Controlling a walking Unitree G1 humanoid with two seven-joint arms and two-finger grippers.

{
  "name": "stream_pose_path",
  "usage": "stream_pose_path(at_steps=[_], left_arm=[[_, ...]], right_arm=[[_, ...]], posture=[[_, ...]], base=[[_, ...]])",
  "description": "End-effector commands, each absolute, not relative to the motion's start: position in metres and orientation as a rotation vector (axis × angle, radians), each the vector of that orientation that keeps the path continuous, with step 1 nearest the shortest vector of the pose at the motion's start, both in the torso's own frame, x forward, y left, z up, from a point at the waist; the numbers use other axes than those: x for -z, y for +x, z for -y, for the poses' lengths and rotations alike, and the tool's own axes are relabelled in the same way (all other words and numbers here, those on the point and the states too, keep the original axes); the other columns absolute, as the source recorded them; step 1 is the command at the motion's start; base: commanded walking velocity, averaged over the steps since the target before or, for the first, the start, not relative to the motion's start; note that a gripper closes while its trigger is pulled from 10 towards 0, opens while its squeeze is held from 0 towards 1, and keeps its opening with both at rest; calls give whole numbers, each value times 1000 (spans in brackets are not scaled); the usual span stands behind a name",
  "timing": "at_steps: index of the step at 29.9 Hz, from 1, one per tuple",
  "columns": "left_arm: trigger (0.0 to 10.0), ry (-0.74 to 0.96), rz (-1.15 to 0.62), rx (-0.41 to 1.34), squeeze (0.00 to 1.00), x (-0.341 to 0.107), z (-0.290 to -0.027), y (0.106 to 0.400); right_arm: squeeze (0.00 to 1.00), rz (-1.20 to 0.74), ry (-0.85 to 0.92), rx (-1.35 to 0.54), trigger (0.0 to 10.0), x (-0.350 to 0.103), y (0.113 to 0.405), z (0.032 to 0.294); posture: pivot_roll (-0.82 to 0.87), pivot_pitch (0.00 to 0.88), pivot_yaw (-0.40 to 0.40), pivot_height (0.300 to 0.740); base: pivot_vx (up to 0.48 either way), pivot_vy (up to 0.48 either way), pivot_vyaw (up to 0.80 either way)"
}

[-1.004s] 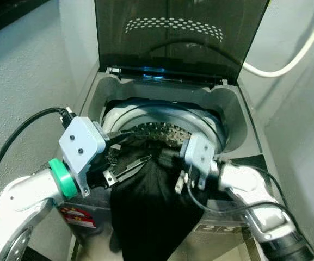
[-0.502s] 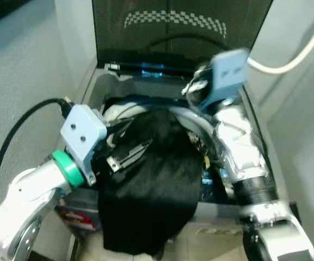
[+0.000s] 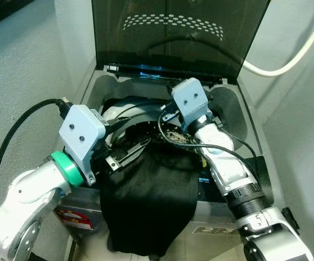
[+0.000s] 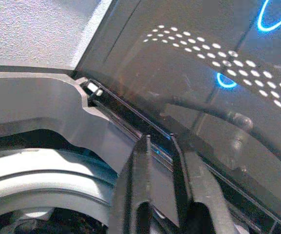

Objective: Clothes washing

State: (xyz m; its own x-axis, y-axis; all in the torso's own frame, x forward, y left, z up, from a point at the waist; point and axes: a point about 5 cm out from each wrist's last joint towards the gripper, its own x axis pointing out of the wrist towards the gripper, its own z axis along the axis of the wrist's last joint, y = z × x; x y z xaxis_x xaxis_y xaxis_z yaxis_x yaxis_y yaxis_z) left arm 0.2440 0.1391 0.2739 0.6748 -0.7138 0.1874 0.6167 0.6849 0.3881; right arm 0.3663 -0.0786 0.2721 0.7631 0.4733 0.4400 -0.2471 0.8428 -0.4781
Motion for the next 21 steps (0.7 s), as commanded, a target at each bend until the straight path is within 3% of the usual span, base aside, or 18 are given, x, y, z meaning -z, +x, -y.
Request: stream_pose_path(at_steps=[1,2,3,5,7,9,10,13,21], left_arm=[[10000,336,350,775,0,-277,-140,240],[10000,343,350,776,0,-278,-140,240],[10000,356,348,784,0,-279,-141,238],[10000,378,343,803,0,-282,-143,234],[10000,378,343,803,0,-282,-143,234],[10000,406,334,835,0,-285,-147,225],[10000,406,334,835,0,-285,-147,225],[10000,440,304,874,0,-289,-154,213],[10000,448,265,891,0,-284,-155,206]], right_arm=[[1000,597,-336,-455,10000,-277,361,87],[1000,599,-285,-494,10000,-280,358,90],[0,601,-206,-608,10000,-284,348,93],[0,587,-123,-833,10000,-287,327,95],[0,587,-123,-833,10000,-287,327,95],[0,531,-143,-1098,10000,-279,297,94],[0,531,-143,-1098,10000,-279,297,94],[0,342,-384,-1329,10000,-237,270,88],[0,211,-542,-1412,10000,-191,262,74]], posture=[[124,78,-9,740],[124,78,-8,740],[128,78,-8,740],[129,78,-4,740],[129,78,-4,740],[129,79,0,740],[129,79,0,740],[132,81,5,740],[145,84,5,740]], base=[[0,0,0],[0,0,0],[0,0,0],[0,0,0],[0,0,0],[0,0,0],[0,0,0],[0,0,0],[0,0,0]])
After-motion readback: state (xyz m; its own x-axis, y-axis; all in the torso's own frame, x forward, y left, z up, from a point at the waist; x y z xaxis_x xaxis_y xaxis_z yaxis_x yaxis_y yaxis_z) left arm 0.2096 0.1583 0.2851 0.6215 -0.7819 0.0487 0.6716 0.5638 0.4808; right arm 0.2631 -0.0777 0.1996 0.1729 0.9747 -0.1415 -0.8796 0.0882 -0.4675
